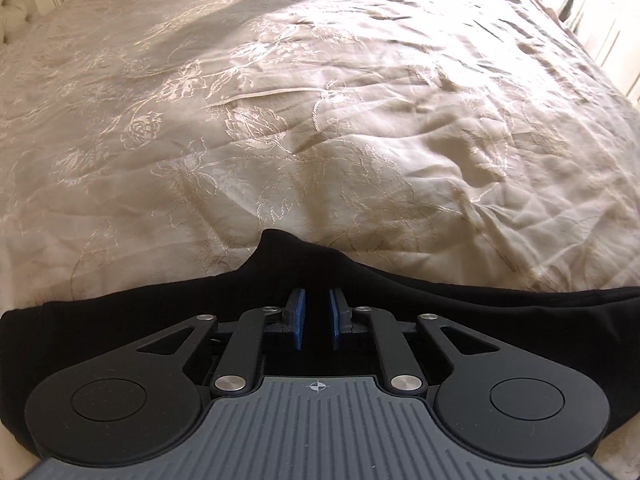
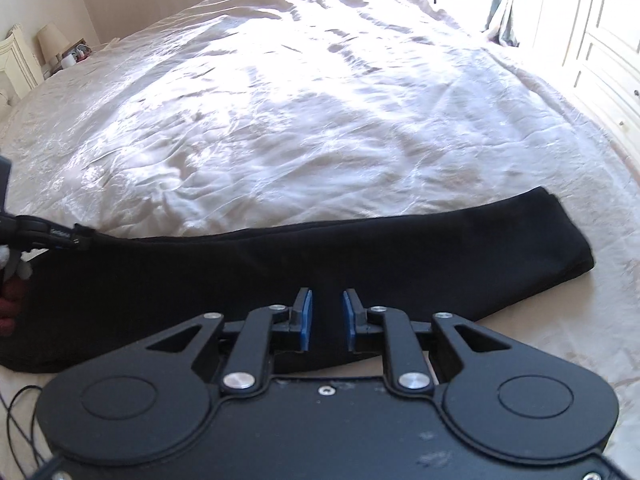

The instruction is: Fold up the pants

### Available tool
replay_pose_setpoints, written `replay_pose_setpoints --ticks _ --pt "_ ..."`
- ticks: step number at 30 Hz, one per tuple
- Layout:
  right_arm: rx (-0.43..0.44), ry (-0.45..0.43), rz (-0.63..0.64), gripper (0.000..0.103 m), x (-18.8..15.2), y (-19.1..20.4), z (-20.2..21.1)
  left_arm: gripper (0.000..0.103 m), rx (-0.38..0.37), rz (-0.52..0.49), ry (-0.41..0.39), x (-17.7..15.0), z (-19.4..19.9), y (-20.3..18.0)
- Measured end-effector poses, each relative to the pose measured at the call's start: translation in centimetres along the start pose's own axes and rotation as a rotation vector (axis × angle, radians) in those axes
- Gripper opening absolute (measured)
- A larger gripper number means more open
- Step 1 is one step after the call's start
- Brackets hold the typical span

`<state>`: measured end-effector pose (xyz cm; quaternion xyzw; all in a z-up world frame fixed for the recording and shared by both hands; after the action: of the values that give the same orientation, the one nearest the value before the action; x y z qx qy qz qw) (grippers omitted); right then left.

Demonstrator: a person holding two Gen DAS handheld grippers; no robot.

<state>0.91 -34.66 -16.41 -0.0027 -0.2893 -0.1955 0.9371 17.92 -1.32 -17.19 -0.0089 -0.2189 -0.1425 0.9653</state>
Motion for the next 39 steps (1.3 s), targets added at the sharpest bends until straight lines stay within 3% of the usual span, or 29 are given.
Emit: replay_pose_setpoints --ticks 5,11,17,23,25,26,29,30,34,37,39 --pt "-0.083 -0.036 -0.003 0.024 3.1 -8.6 -1.0 0.014 -0.01 0.002 -0.009 -3.3 2.8 -4.3" --pt "-0.106 -0.026 0.02 0.027 5.5 -15.7 -2.9 0.014 -0.021 0.006 0.041 -5.1 2.2 -9.4" --pt "-0.089 0.012 0.104 0.03 6.8 -17.6 -5.3 0.014 -0.008 0.025 0.072 -3.8 1.0 -11.3" --pt "-0.063 0.056 0.101 0.032 6.4 -18.1 -6.4 0.014 0.021 0.002 0.113 -3.3 -0.8 -11.8" --pt "-0.048 0.043 0.12 0.027 6.1 -18.0 -6.1 0.014 0.024 -0.002 0.126 -3.3 -1.3 -11.9" --pt "-0.05 0.035 0.141 0.015 6.0 -17.8 -5.8 0.014 0.029 -0.007 0.129 -3.3 -1.5 -12.0" --pt "-0.031 0.036 0.185 0.012 5.6 -17.5 -5.2 0.014 0.039 -0.027 0.125 -3.0 -1.7 -12.6" --pt "-0.062 0.031 0.205 0.012 5.5 -17.8 -4.9 0.014 0.039 -0.032 0.124 -2.9 -1.7 -12.7" --pt "-0.085 0.065 0.128 0.012 4.7 -19.7 -5.6 0.014 0.037 -0.052 0.112 -2.5 -0.7 -14.0" --pt "-0.07 0.057 0.112 0.013 4.6 -19.8 -6.0 0.014 -0.005 -0.051 0.089 -2.4 1.2 -15.7" --pt "-0.037 0.031 0.042 0.02 5.1 -20.2 -5.4 0.014 -0.045 -0.068 0.078 -2.6 2.5 -17.5"
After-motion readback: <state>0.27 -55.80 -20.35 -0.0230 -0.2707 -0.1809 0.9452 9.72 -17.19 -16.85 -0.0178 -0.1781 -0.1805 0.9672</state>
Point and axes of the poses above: each gripper's, at about its wrist camera, not at the fingertips, and z roughly against the way its jaws point, y to its left, x to its top, the point moved 5 cm from there along -z, roughly the way its jaws point, and after that the axes turned 2 degrees about -z, right-handed, at the moved point
